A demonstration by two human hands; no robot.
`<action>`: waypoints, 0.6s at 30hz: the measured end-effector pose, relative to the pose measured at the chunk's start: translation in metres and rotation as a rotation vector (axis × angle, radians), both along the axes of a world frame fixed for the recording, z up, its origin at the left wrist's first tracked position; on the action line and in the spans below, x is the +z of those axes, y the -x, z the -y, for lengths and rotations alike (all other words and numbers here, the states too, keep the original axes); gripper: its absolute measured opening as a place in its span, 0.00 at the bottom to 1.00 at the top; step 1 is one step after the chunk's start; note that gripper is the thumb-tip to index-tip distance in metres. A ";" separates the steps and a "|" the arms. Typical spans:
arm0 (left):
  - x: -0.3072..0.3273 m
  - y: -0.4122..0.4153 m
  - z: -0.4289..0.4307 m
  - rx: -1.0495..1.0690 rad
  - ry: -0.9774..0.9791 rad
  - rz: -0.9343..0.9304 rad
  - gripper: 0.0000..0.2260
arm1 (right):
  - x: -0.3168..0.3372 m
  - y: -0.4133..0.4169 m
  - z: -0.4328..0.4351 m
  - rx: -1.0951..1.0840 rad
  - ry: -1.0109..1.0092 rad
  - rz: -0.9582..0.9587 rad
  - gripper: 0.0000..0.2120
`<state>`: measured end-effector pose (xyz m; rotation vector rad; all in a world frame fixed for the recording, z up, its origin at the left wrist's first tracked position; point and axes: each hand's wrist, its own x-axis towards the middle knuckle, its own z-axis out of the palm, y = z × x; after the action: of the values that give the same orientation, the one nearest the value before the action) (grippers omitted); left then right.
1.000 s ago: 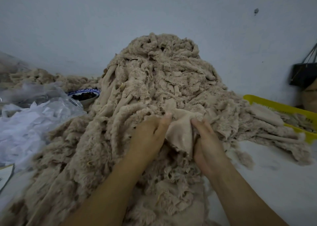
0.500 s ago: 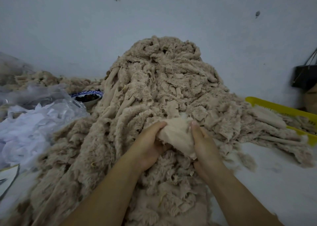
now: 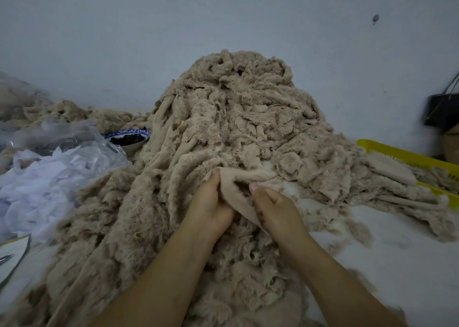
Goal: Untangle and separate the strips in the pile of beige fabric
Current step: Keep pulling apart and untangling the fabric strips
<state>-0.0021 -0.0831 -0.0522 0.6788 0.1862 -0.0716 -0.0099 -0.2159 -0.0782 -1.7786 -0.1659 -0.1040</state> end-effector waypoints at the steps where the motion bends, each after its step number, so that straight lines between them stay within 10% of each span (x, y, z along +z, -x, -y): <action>1: 0.001 -0.001 -0.002 0.024 0.035 -0.005 0.17 | 0.000 0.000 0.000 0.021 -0.042 -0.017 0.25; 18: -0.003 -0.008 -0.019 0.112 0.133 0.019 0.17 | -0.001 0.010 0.009 0.177 0.157 0.197 0.26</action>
<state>0.0057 -0.0640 -0.0552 0.5352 0.1994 0.0294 -0.0202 -0.2244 -0.0789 -1.9003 -0.4834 -0.1416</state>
